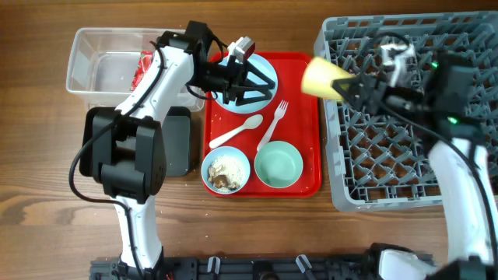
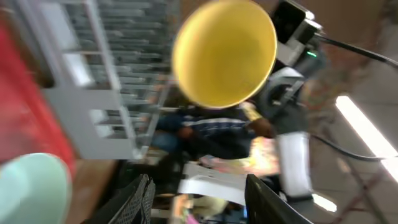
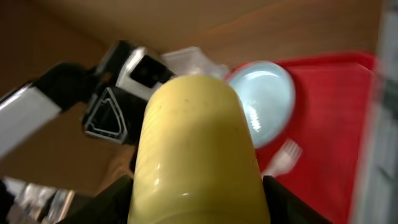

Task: Sort waste into correct bins and load items into the dishwasher rack
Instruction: 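Place the yellow cup into the dishwasher rack with the right gripper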

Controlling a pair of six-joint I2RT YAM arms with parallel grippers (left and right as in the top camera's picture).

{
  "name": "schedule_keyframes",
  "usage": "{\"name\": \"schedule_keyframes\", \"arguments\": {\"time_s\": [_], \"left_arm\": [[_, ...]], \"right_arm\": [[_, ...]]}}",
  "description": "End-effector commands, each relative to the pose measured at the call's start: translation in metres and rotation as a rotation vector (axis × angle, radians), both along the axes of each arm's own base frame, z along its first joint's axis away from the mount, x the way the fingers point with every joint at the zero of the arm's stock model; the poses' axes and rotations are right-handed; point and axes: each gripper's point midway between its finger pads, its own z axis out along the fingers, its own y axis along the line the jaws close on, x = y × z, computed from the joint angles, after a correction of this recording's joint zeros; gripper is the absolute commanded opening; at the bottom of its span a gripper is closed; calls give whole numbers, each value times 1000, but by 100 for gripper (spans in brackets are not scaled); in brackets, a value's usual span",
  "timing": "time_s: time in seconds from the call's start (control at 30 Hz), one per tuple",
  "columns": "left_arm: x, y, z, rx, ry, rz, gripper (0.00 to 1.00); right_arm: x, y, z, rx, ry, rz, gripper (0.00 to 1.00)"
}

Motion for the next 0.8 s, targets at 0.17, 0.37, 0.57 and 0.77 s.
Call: {"name": "schedule_keyframes", "arguments": {"time_s": [0.17,0.37,0.57,0.77], "left_arm": [[12,24,-60,435,-190,13,50],[28,69,-109,827,-274,41,55],[37,81,-117,915,-304,61,56],[37,81,-117,915,-306,62,56]], "right_arm": [[-49,-61,32,-402,155,-302,31],[-107,-100,1,-618,503,-445,31],[-109,-104,-39,-680,683,-441,31],[-100,-97,-76,-769,802,-384,31]]}}
